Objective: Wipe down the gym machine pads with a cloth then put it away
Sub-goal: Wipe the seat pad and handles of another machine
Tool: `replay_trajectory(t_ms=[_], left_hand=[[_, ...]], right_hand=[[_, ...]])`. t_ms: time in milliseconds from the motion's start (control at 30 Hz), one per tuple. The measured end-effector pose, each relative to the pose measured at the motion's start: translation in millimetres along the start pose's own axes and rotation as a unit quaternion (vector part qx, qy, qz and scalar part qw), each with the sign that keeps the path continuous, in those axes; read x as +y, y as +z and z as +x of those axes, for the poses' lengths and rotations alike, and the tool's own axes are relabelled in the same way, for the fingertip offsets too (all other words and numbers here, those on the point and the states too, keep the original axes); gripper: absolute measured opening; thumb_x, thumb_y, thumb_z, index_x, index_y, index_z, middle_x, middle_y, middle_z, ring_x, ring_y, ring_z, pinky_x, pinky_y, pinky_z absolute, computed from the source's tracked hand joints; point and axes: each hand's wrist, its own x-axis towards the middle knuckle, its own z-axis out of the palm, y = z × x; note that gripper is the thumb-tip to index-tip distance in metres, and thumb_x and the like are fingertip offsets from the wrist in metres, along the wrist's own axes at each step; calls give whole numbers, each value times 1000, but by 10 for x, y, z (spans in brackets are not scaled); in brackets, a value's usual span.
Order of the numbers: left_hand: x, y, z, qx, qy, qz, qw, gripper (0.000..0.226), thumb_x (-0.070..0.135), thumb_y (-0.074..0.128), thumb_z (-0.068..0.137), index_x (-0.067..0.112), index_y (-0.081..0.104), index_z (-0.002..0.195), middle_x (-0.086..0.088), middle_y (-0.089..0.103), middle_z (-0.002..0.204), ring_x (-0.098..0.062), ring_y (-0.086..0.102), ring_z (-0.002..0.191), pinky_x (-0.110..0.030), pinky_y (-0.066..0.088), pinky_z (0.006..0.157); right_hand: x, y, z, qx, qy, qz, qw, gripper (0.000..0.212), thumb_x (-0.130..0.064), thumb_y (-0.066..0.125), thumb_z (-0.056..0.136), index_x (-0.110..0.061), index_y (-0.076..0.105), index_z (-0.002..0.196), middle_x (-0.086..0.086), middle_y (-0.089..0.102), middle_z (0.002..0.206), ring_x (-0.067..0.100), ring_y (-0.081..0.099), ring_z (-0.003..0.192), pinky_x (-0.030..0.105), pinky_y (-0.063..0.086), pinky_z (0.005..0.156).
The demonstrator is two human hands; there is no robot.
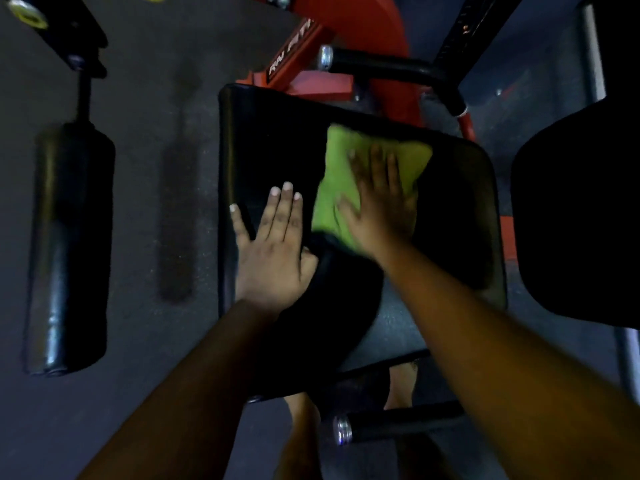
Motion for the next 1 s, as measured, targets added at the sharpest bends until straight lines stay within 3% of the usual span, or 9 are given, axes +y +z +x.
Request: replay_trajectory(t_ms=[133,200,367,467,600,700,767,900,1000], left_hand=[[-163,42,-506,-30,-93,-36,995,84,46,36,89,10,17,162,-5,4,172,-19,1,159,-73,2,118],[-200,112,-825,-54,-122,-49,990,86,48,36,88,11,13,163,-3,0,172,-19,-3,159,-73,4,119],[-187,163,-876,-36,-119,-74,989,95,50,44,85,13,7,164,-4,-2,172,-21,-6,159,-63,5,124],[-199,151,-876,-35,-119,-76,989,94,51,43,89,12,3,164,-3,-6,172,-21,-8,159,-61,4,125],[-225,126,-915,-23,-109,-114,987,86,47,36,93,11,1,163,-3,-5,172,-21,-5,159,-62,6,125],[-276,129,-908,-13,-104,-184,977,84,39,35,92,9,1,163,-2,-3,172,-19,-4,159,-62,8,124],[-285,134,-914,-15,-106,-201,974,84,37,35,92,9,0,163,-1,-4,172,-18,-5,159,-61,7,125],[-267,149,-910,-6,-113,-170,979,81,47,28,99,9,-5,162,0,-7,172,-17,-6,159,-59,6,126],[-254,165,-904,-1,-120,-161,980,82,53,25,101,10,-8,162,0,-8,172,-16,-7,158,-57,4,126]], right_hand=[[-50,104,-1720,-68,-64,2,996,80,-71,34,92,-39,13,162,3,6,172,32,10,158,71,33,106],[-83,101,-1871,-84,-83,-2,993,81,-72,35,92,-40,13,162,2,7,172,34,11,157,75,30,106],[-408,-10,-195,-47,-87,14,995,78,-74,24,89,-47,6,160,-2,1,172,31,0,158,84,18,106],[-686,-100,567,-40,-65,40,996,74,-71,32,94,-47,8,160,-4,2,172,29,-3,158,83,9,109],[-680,-79,7,-28,-92,33,995,77,-69,32,93,-43,8,161,-2,0,173,28,-2,158,81,17,109],[-439,-6,-999,-91,-180,-5,979,78,-70,30,95,-43,0,162,-3,-12,172,25,-12,158,74,19,110],[-310,-25,-1190,-112,-218,-10,969,79,-71,33,94,-46,-2,161,-7,-15,171,23,-15,157,74,17,111],[-485,-86,-168,-62,-273,-35,959,78,-70,36,91,-49,4,159,-6,-2,172,27,-3,158,83,19,106],[-916,-178,729,-55,-166,21,984,73,-66,41,96,-49,8,159,-4,1,172,27,-3,158,85,10,107]])
